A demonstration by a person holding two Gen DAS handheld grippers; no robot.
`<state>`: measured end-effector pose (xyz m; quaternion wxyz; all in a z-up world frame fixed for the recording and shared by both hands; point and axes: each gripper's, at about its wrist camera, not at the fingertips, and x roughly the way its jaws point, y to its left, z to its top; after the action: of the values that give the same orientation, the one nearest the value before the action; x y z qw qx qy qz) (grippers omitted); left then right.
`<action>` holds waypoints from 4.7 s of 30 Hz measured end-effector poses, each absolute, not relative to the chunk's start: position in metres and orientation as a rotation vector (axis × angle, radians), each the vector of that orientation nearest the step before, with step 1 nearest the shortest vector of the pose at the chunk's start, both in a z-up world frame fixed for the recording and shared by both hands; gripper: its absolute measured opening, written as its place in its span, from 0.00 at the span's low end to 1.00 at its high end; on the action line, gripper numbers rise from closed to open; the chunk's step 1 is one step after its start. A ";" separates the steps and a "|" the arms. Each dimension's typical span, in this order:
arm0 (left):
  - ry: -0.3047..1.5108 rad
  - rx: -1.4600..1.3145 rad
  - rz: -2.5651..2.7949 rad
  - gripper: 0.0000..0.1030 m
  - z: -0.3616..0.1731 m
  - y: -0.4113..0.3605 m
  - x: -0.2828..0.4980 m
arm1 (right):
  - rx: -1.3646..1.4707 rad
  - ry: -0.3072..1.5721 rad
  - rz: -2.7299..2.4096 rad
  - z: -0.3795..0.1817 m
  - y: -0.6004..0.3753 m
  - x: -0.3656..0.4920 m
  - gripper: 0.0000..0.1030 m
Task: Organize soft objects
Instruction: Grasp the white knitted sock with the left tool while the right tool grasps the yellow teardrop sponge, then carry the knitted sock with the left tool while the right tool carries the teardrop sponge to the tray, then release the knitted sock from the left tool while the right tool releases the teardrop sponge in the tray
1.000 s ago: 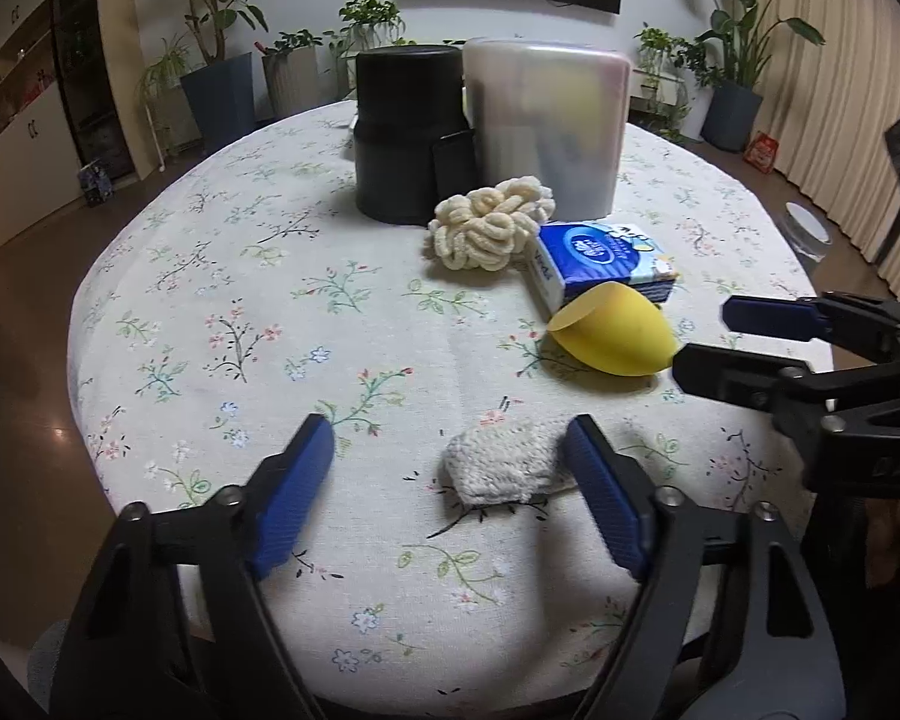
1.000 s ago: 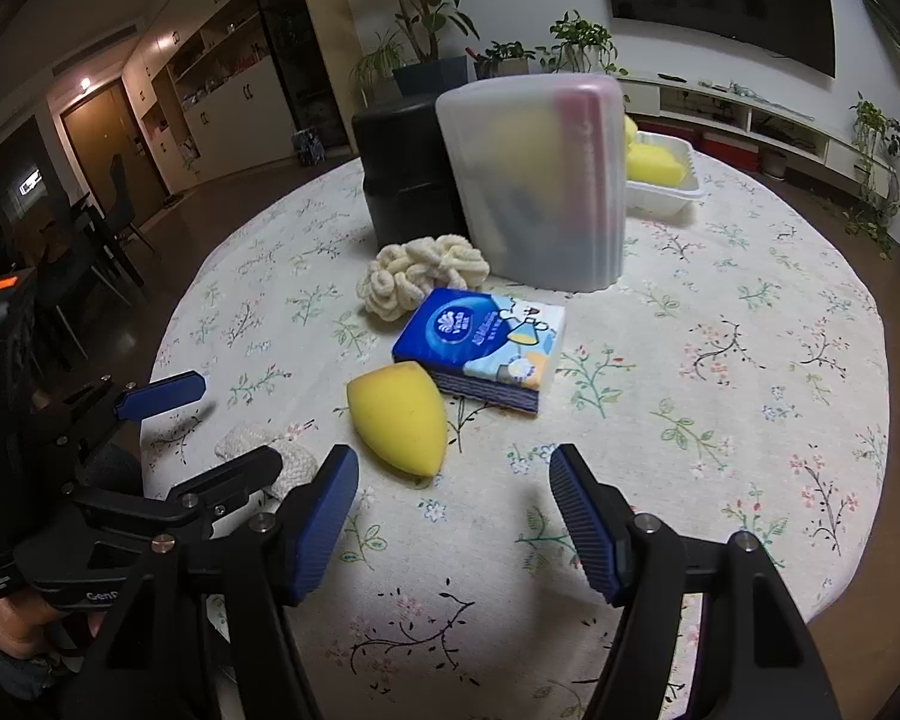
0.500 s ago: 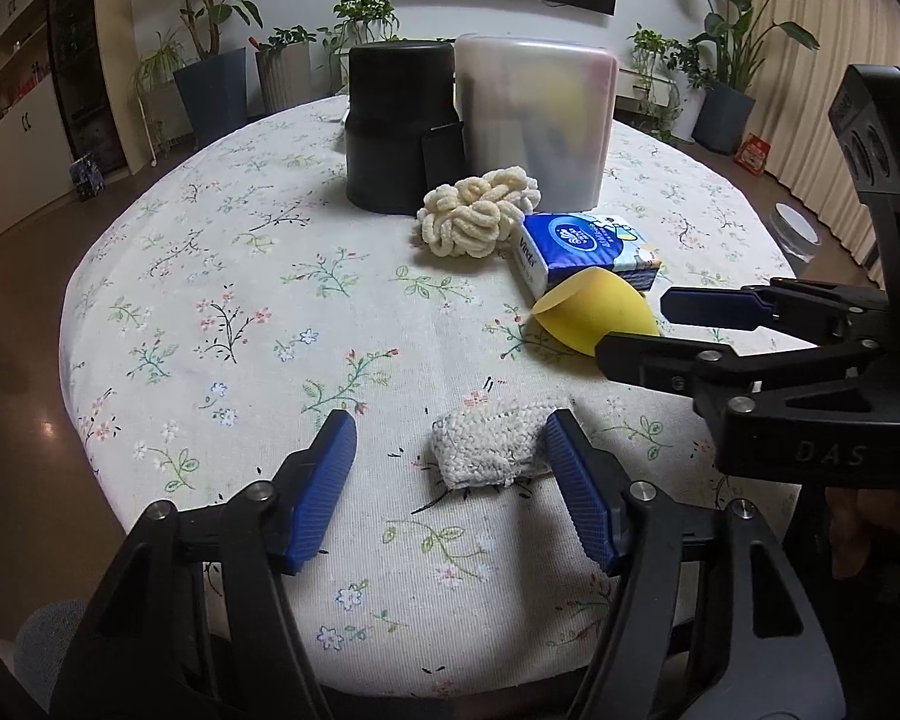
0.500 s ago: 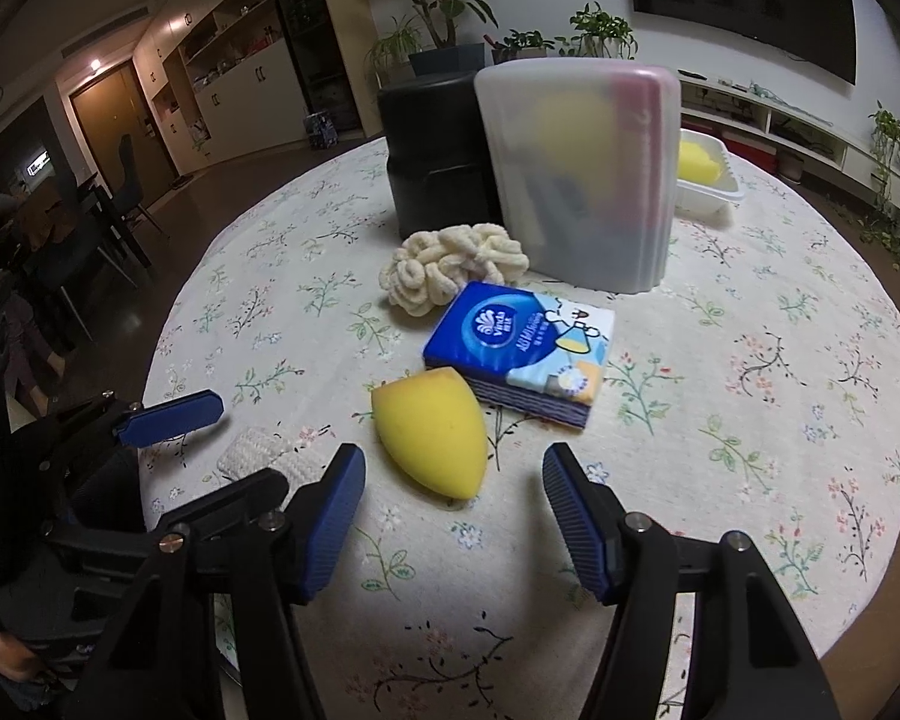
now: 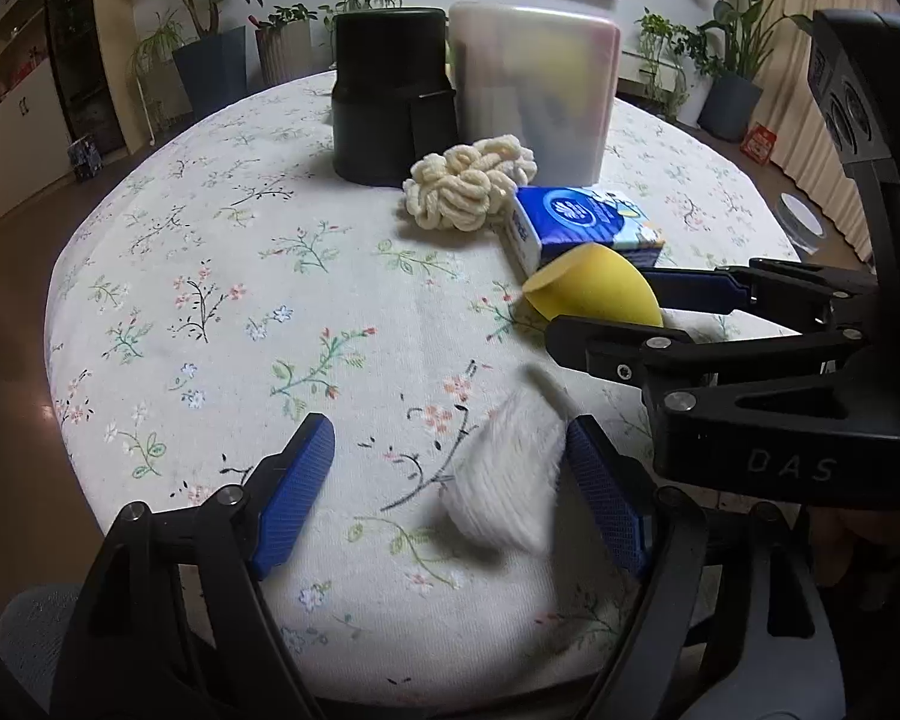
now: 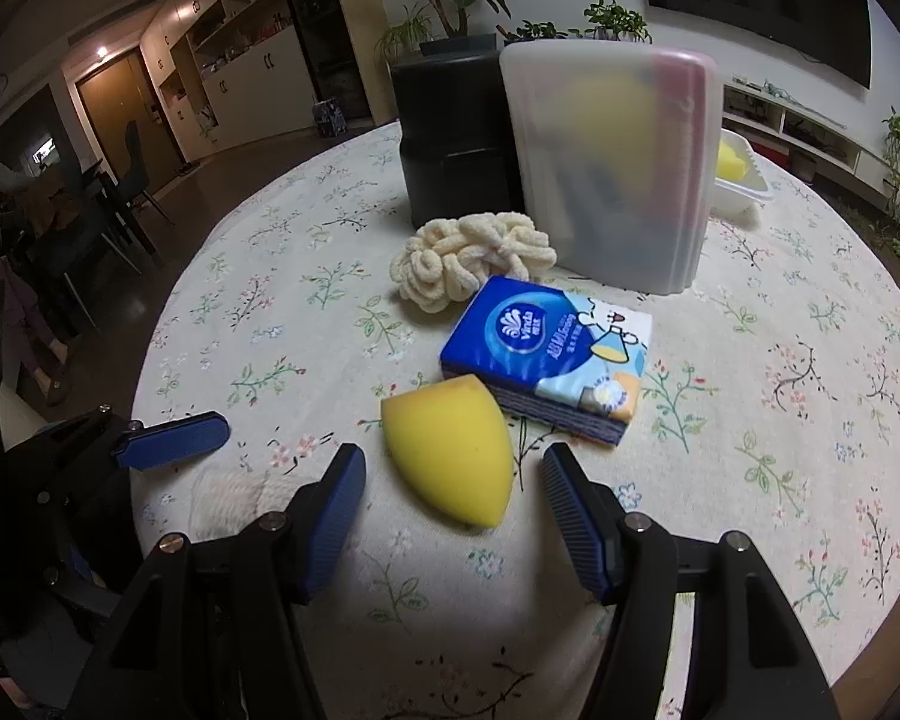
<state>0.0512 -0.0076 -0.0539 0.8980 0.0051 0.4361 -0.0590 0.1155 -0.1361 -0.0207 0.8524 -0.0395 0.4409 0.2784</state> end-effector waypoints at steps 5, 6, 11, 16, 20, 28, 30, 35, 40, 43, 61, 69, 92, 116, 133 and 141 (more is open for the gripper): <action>0.897 0.022 -0.121 0.69 -0.055 -0.005 0.050 | -0.099 0.927 0.583 -0.024 -0.133 0.119 0.63; 0.895 0.028 -0.125 0.67 -0.055 -0.006 0.049 | -0.112 0.920 0.581 -0.025 -0.131 0.119 0.61; 0.894 0.041 -0.127 0.63 -0.054 -0.009 0.044 | -0.167 0.901 0.573 -0.026 -0.127 0.116 0.50; 0.901 0.040 -0.119 0.63 -0.054 -0.011 0.037 | -0.166 0.895 0.578 -0.026 -0.128 0.114 0.46; 0.890 0.059 -0.118 0.50 -0.053 -0.012 0.034 | -0.165 0.888 0.585 -0.025 -0.129 0.111 0.41; 0.893 0.054 -0.135 0.24 -0.051 -0.013 0.035 | -0.124 0.875 0.580 -0.017 -0.141 0.101 0.40; 0.893 0.050 -0.138 0.23 -0.051 -0.013 0.035 | -0.106 0.872 0.576 -0.014 -0.145 0.099 0.40; 0.872 0.031 -0.141 0.23 -0.044 -0.010 0.034 | -0.060 0.876 0.559 -0.009 -0.156 0.096 0.40; 0.867 0.026 -0.127 0.23 -0.040 -0.007 0.035 | -0.026 0.876 0.541 -0.005 -0.166 0.094 0.40; 0.864 0.026 -0.124 0.23 -0.038 -0.006 0.035 | -0.018 0.878 0.527 -0.003 -0.172 0.093 0.40; 0.852 -0.001 -0.125 0.23 -0.021 0.004 0.045 | 0.050 0.874 0.431 0.020 -0.225 0.089 0.40; 0.845 -0.034 -0.110 0.23 -0.010 0.021 0.062 | 0.079 0.862 0.383 0.032 -0.251 0.098 0.40; 0.811 -0.076 -0.053 0.23 0.029 0.084 0.150 | 0.063 0.852 0.290 0.052 -0.298 0.167 0.40; 0.832 0.032 -0.293 0.23 0.052 0.067 0.357 | -0.083 0.910 0.371 0.062 -0.269 0.362 0.40; 0.899 0.096 -0.506 0.23 0.013 0.031 0.415 | -0.182 0.987 0.508 0.013 -0.217 0.417 0.40; 0.944 0.125 -0.543 0.28 -0.005 0.015 0.426 | -0.218 0.994 0.523 0.001 -0.203 0.428 0.40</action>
<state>0.4260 0.0146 -0.0048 0.8536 0.0596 0.4485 -0.2583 0.4279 -0.2033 0.0013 0.8407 -0.1032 0.4704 0.2477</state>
